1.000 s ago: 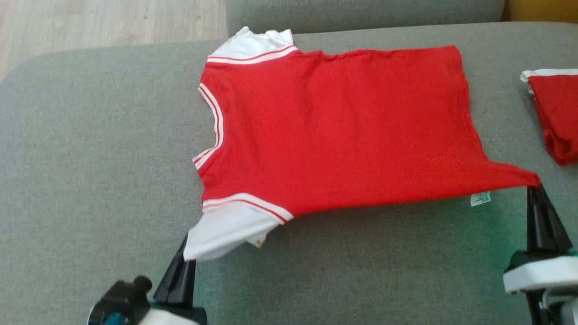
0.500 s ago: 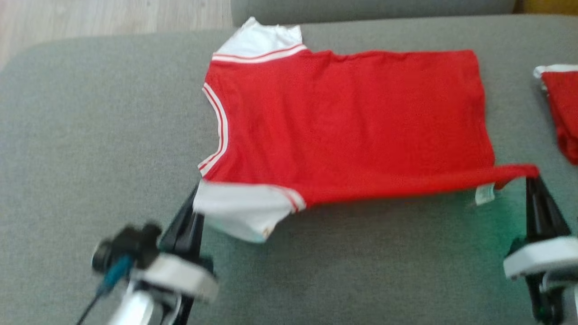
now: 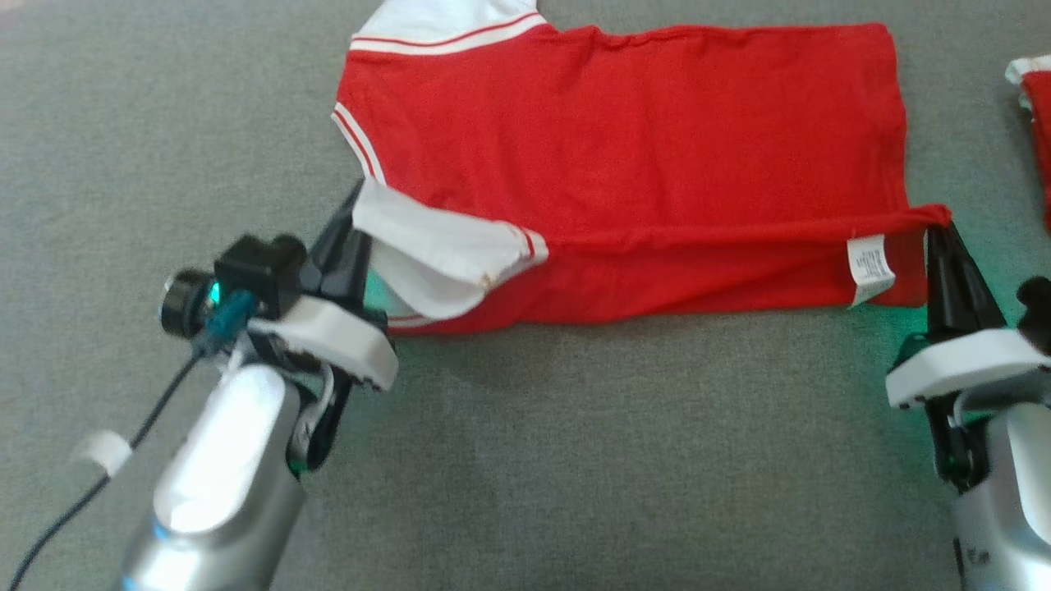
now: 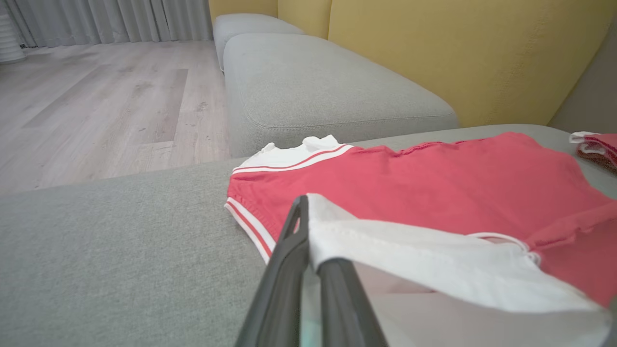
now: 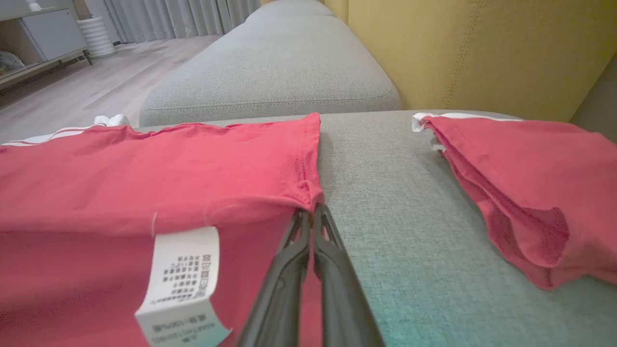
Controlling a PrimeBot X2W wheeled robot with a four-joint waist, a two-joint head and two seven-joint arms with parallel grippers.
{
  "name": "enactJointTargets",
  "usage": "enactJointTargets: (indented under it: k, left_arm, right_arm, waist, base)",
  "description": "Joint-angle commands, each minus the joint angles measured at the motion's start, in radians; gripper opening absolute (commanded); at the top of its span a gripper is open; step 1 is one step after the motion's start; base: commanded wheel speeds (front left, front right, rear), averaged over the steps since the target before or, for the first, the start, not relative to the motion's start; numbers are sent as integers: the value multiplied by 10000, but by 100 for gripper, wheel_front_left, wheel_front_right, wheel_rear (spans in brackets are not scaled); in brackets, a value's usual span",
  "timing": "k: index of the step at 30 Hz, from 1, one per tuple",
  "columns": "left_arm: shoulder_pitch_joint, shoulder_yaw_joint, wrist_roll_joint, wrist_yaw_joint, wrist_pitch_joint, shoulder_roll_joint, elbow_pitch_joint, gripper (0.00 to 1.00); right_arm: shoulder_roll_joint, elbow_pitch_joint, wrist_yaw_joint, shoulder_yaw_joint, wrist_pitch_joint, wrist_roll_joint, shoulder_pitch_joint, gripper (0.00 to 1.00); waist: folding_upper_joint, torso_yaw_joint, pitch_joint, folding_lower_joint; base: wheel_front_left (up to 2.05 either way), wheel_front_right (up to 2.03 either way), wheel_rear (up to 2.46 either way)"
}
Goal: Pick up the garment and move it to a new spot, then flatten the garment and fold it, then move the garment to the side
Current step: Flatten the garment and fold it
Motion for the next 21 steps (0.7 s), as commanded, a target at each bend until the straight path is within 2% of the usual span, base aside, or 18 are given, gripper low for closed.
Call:
enactJointTargets:
  k: [1,8,9,10,11,12,13,21]
  left_arm:
    - [-713,332,183,23,-127,215,-10,0]
    - [-1708,290,471,127,-184,246,841,0]
    - [-1807,282,485,129,-208,235,951,16]
    - [-1807,282,485,129,-208,235,951,16]
    - [-1896,288,489,151,-232,215,1072,59]
    - [-1980,296,518,205,-263,205,1192,100]
    - [-2050,303,549,259,-323,190,1288,100]
    - [-1580,454,744,801,-972,468,1123,100]
  right_arm:
    - [-206,5,-7,294,-246,-41,-413,0]
    - [-321,1016,-7,676,-718,-35,-1370,0]
    - [-331,1153,-7,751,-761,-36,-1497,0]
    - [-331,1153,-7,751,-761,-36,-1497,0]
    - [-335,1284,-7,843,-806,-22,-1625,0]
    - [-321,1407,-7,903,-858,38,-1751,47]
    - [-310,1505,-7,974,-920,90,-1871,100]
    - [-343,1639,-7,1627,-1272,522,-2034,100]
  waist:
    - [0,-62,174,-3]
    - [0,-101,609,-3]
    - [0,-102,657,-3]
    - [0,-102,657,-3]
    - [0,-103,705,-3]
    - [0,-105,745,-3]
    - [0,-109,778,-3]
    - [0,-77,657,-3]
  base:
    - [0,0,0]
    - [0,0,0]
    - [0,0,0]
    - [0,0,0]
    - [0,0,0]
    - [0,0,0]
    - [0,0,0]
    - [0,0,0]
